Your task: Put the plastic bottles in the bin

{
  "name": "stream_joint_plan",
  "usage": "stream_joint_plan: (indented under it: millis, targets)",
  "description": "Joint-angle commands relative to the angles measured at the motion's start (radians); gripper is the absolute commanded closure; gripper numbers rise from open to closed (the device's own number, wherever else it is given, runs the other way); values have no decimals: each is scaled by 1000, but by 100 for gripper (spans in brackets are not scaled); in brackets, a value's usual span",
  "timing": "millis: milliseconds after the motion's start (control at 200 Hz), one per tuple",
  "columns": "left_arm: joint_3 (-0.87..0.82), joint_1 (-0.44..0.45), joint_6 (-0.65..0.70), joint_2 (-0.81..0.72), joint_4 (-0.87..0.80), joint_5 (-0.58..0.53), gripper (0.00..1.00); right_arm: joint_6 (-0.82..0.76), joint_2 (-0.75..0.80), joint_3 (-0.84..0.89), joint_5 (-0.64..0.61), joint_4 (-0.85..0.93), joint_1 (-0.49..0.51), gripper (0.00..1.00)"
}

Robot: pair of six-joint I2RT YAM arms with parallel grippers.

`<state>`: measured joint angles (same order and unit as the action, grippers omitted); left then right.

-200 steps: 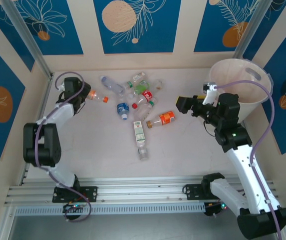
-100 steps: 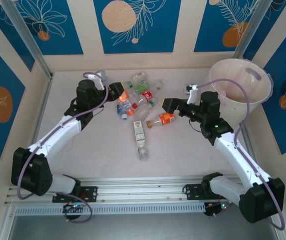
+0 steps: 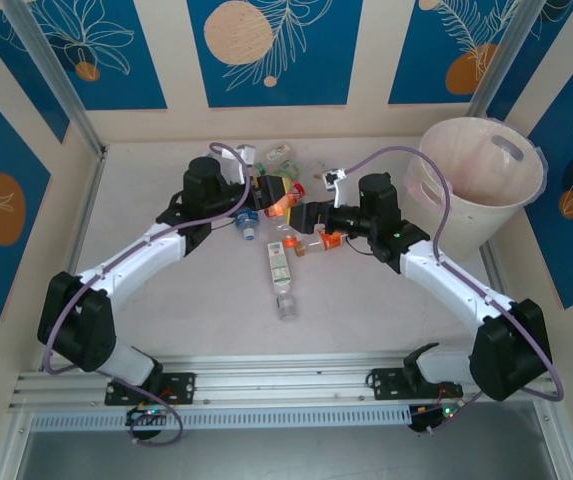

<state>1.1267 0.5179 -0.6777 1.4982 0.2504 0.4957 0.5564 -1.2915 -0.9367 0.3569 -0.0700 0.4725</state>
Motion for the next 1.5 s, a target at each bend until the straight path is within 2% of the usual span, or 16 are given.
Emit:
stream_joint_plan:
  millis: [0,145,245,330,360,440,515,615,705,785,965,1130,1290,1495]
  targets:
    - [50,10,3,31,39,53,67,-30,-23,-38,92,-40,16,1]
    - [62,21,2,53,42,69,67,-23,-88,-77,202,-20,28,2]
    - [59,29,1,64,41,58,67,-25,-126,-108,164,4,56,4]
    - [61,32,0,72,44,52,67,-16,-142,-111,127,-4,61,9]
    - [62,33,0,75,44,52,67,-11,-146,-111,114,-4,62,12]
    - [63,34,0,80,42,50,65,-3,-149,-113,84,0,61,30]
    - [66,34,0,85,37,46,62,-9,-145,-112,54,11,61,40]
    - [69,33,-6,88,20,25,49,-28,-134,-110,27,34,59,51]
    - [65,32,-1,87,1,-9,15,-37,-121,-103,-19,60,53,56]
    - [49,28,10,80,11,-30,0,-45,-117,-97,-67,94,39,58]
    - [-12,6,-20,33,45,-110,0,-57,-73,-59,-124,141,-3,62]
    - [-83,-13,-3,-31,33,-273,0,-124,30,-48,-203,209,-30,62]
    - [-164,-49,-60,-85,51,-404,0,-176,133,-59,-284,294,-82,63]
    - [-221,-83,-96,-113,65,-439,0,-232,242,-94,-339,357,-153,64]
